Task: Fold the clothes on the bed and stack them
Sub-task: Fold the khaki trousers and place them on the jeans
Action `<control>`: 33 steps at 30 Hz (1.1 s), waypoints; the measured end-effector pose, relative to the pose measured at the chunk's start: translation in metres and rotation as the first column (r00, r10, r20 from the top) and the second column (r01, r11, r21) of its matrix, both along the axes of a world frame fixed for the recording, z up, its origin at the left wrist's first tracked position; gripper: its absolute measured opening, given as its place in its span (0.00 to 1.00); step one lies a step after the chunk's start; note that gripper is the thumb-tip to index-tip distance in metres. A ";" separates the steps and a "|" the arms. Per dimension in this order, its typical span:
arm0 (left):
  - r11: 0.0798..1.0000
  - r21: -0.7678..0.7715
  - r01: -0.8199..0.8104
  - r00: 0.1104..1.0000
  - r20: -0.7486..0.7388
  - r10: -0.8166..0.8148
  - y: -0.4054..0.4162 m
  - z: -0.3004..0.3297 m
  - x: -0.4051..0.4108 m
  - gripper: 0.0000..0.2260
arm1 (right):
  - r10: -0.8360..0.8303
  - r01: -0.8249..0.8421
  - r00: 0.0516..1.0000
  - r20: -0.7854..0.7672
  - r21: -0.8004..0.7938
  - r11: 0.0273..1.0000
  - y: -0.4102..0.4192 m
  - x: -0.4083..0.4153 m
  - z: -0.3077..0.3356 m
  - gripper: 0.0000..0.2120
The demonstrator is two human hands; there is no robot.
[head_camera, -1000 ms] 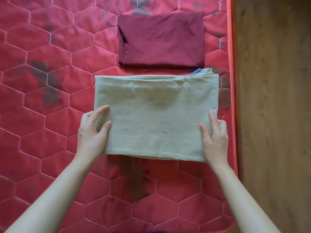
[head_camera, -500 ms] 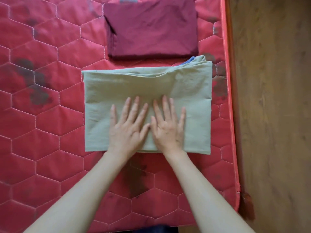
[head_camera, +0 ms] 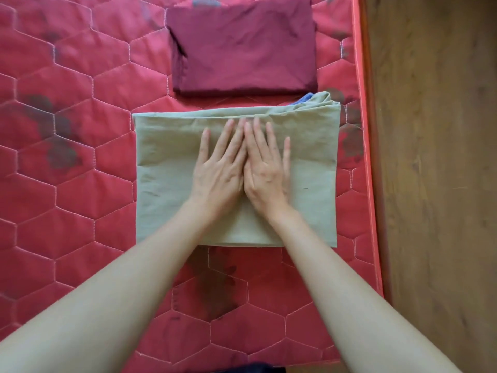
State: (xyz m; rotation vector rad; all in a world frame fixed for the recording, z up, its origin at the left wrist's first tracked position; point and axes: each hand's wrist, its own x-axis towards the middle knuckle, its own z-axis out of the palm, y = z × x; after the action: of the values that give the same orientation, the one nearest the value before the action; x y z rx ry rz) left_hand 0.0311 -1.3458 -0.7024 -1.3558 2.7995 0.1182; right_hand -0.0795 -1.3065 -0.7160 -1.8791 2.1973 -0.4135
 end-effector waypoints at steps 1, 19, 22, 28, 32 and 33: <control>1.000 0.010 -0.013 1.000 0.021 0.013 -0.011 -0.004 0.001 0.25 | -0.002 0.003 1.000 -0.020 0.037 0.999 -0.011 -0.001 -0.005 0.26; 0.980 -0.012 -0.198 0.980 -0.027 0.198 0.018 0.007 0.087 0.27 | -0.182 0.189 0.981 -0.063 0.122 0.974 0.067 -0.062 0.007 0.27; 0.969 0.101 -0.225 0.972 0.095 0.215 0.031 -0.003 0.094 0.28 | -0.076 0.102 0.992 -0.103 0.282 0.954 0.082 -0.042 -0.008 0.28; 0.966 0.135 -0.222 0.972 0.106 0.209 0.025 -0.001 0.095 0.29 | -0.061 0.090 0.993 -0.098 0.328 0.941 0.079 -0.045 -0.002 0.27; 0.970 0.082 -0.228 0.973 -0.028 0.231 0.030 0.019 0.105 0.21 | -0.089 0.090 0.996 -0.021 0.345 0.934 0.067 -0.039 0.028 0.25; 0.963 0.020 -0.268 0.960 -0.084 0.269 0.034 0.025 0.113 0.18 | -0.102 0.092 0.995 0.014 0.313 0.945 0.065 -0.032 0.037 0.23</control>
State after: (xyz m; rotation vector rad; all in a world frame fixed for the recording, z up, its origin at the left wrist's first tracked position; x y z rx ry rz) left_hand 0.1442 -1.3115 -0.6778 -1.7630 2.6595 0.1984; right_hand -0.1116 -1.2416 -0.6790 -1.5931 2.1902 -0.0991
